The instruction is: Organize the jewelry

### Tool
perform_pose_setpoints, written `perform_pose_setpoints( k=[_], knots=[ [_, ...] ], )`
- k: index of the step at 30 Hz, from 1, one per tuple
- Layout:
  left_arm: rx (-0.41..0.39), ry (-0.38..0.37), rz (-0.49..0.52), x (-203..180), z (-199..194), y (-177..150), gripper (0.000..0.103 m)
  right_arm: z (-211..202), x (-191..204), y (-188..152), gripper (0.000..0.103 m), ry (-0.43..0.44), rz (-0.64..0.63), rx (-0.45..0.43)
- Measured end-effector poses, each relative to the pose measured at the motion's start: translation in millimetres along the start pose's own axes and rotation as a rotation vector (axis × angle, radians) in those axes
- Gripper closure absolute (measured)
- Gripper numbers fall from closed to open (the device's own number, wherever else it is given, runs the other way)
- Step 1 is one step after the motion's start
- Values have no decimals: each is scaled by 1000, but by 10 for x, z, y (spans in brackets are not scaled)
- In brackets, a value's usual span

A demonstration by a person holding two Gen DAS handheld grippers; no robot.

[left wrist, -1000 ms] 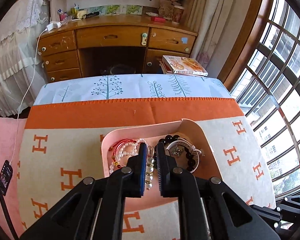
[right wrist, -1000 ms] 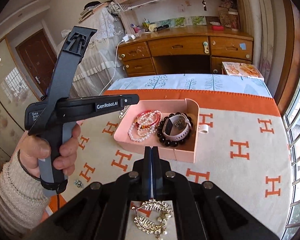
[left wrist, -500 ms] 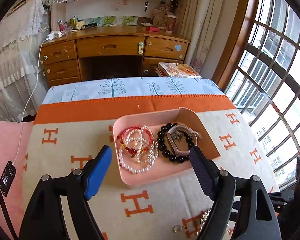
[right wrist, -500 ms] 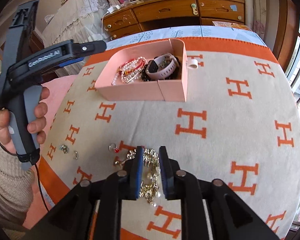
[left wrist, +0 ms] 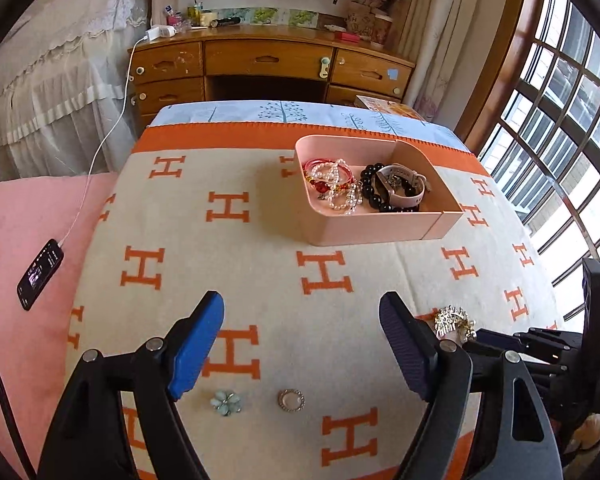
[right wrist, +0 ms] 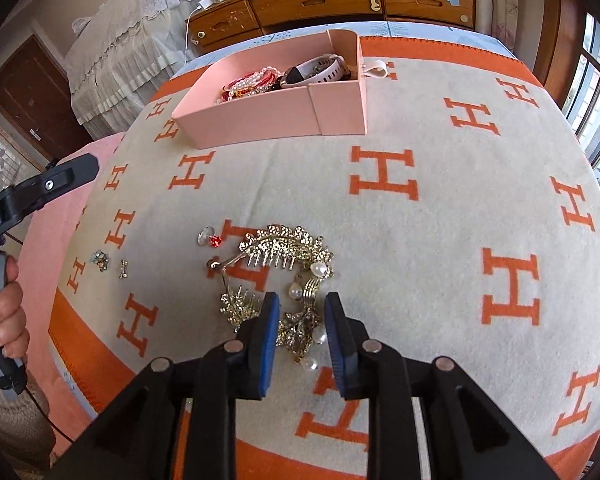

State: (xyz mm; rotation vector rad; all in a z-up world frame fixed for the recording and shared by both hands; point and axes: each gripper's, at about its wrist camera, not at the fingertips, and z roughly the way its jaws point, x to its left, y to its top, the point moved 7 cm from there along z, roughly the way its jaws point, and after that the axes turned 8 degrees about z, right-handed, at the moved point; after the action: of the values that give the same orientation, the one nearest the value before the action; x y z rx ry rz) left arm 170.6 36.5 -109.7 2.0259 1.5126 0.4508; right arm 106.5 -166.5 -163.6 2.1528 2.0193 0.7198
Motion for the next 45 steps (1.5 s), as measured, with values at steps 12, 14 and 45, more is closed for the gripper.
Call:
perform_pose_setpoints(
  k=[12,14,45],
  knots=[
    [-14,5,-104,520,-186,-532,25,-210,167,145,95,10,-32,-104],
    [-14,0,-111,607,-218,-616,25,-352,204,285,95,40,-22,-145],
    [88,-81,20,319,147,-889,36,-35,464,1473,91,35,-9,-219]
  ],
)
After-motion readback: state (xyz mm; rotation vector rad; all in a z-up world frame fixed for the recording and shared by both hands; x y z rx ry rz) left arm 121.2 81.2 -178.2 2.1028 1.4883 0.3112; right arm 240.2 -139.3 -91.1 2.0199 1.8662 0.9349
